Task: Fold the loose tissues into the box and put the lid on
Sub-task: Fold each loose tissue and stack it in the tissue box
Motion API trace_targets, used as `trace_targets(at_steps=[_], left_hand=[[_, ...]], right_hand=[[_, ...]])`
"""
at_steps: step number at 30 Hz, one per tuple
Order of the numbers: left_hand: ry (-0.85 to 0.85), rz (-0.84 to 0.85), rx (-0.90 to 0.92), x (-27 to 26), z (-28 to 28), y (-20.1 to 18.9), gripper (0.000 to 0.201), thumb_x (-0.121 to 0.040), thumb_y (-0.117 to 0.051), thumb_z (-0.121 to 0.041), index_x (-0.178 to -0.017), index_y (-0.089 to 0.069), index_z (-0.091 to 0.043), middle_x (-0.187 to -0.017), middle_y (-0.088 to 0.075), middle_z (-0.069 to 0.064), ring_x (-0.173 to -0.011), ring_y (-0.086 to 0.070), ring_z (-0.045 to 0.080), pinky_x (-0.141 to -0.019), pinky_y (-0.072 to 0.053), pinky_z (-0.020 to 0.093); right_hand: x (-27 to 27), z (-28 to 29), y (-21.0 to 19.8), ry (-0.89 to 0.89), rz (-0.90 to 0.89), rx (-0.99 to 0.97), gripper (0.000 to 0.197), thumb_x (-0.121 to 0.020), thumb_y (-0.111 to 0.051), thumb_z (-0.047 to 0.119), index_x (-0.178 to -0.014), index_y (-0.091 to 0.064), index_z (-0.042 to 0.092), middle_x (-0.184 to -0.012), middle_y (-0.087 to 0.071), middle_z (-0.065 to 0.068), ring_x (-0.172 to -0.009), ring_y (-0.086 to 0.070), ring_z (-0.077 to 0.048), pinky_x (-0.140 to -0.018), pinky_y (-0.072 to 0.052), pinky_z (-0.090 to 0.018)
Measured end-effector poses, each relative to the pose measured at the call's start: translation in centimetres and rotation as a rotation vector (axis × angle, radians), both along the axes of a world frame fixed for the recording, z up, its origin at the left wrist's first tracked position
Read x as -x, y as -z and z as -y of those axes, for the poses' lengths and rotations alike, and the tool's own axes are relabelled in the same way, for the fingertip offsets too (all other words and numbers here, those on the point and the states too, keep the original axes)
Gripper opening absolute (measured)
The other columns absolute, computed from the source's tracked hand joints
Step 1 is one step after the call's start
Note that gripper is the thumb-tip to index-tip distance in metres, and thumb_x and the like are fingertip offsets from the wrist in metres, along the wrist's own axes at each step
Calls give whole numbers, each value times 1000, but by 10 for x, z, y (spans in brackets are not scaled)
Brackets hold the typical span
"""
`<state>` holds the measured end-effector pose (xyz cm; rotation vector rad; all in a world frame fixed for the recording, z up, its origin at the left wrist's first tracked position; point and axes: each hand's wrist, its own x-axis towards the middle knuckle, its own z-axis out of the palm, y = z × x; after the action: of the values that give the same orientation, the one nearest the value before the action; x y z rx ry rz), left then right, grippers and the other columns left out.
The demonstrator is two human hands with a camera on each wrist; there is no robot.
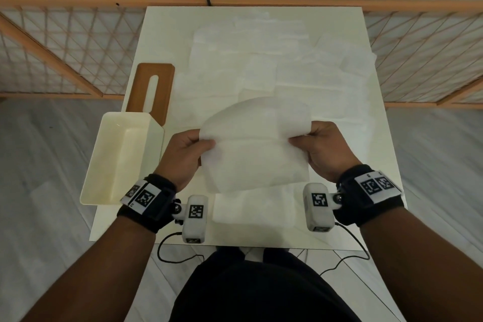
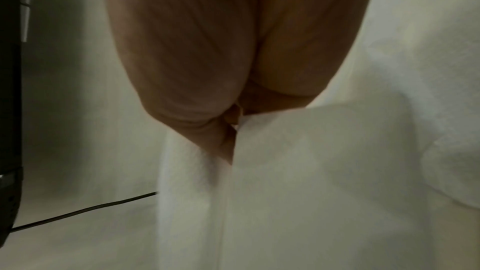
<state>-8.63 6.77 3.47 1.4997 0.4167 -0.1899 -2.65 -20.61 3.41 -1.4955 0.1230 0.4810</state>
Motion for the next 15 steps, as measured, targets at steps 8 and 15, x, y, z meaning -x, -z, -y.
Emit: trace_targets(at_steps=[8, 15], left_hand=[[39, -9, 307, 7, 6, 11, 39, -94, -44, 0, -97, -81, -13, -112, -73, 13, -106, -68, 30, -91, -55, 41], [42, -182, -26, 17, 8, 36, 4, -81, -76, -19, -83, -79, -16, -93, -73, 4, -92, -68, 21, -82, -55, 41]], right_hand=[[7, 24, 8, 2, -70, -131, 24, -84, -63, -11, -107, -68, -14, -116, -66, -33, -104, -67, -42, -98, -50, -55], [27, 26, 36, 85, -339, -186, 32, -100, -54, 21, -104, -71, -6, -107, -73, -18, -100, -70, -31, -89, -57, -40]])
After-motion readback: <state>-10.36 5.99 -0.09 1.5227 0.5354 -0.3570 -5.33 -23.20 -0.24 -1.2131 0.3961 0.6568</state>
